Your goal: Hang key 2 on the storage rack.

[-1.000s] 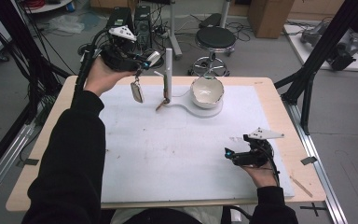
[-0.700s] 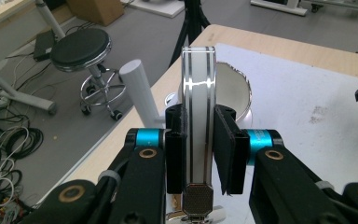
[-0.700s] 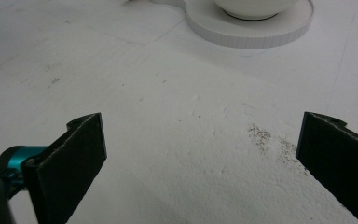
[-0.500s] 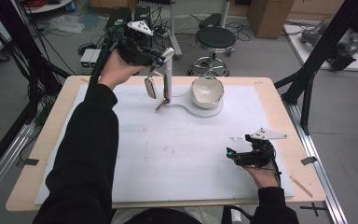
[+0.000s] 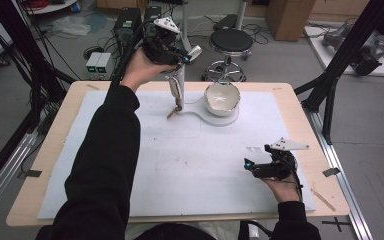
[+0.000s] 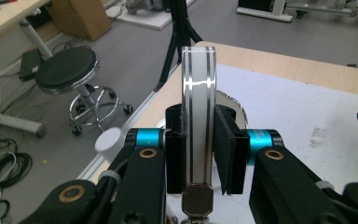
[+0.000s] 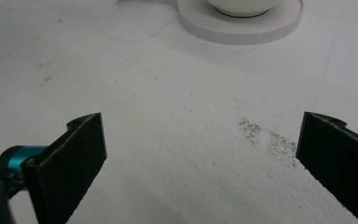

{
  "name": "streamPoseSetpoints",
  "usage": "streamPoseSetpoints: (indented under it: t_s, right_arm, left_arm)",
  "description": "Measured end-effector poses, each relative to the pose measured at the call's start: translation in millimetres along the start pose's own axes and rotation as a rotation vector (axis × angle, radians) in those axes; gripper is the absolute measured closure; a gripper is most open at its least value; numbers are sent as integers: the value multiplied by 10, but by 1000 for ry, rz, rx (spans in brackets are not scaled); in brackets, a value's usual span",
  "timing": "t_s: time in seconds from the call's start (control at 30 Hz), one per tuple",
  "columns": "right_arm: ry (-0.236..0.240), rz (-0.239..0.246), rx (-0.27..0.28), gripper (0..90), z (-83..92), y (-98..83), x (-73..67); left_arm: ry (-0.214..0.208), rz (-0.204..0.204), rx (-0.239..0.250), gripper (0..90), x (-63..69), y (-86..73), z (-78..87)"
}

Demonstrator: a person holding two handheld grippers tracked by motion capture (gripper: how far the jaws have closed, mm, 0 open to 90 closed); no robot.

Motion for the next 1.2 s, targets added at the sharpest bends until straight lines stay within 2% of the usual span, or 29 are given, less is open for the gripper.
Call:
streamPoseSetpoints:
  t_s: [0.1,0.27,0.43,0.53,0.67,0.93,1.07,1.13,1.2]
  right_arm:
    - [-2,-3,-3,6,2,-11,12]
    - [-6,-7,3,6,23,-16,25]
    - [-9,-9,0,6,25,-29,35]
    - [-11,-2,-1,6,22,-39,37]
    - [-12,-7,-3,6,30,-44,43]
    - [-17,3,-2,6,18,-49,57]
    - [-15,-4,-7,6,27,-52,52]
    - [-18,-3,-8,6,30,-55,51]
    - [-19,-5,-7,6,36,-57,50]
  left_arm:
    - [9,-8,-5,753,4,12,-50]
    - [18,-2,17,753,-30,27,-97]
    - [39,-15,31,753,-79,20,-172]
    - [56,-3,22,753,-140,-8,-214]
    - [76,8,34,752,-200,-32,-246]
    - [94,20,37,752,-231,-111,-287]
    - [101,-3,40,752,-205,-168,-327]
    - [106,-1,44,752,-212,-190,-332]
    - [140,1,41,749,-217,-202,-321]
Point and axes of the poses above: each handheld gripper's, and its own axes: z roughly backward along the jaws, y roughly out of its top, x roughly to its right, the point moved 4 cm from there along -z, roughly forward along the jaws, and after that the axes turned 6 degrees about -y, right-handed, at the moved point
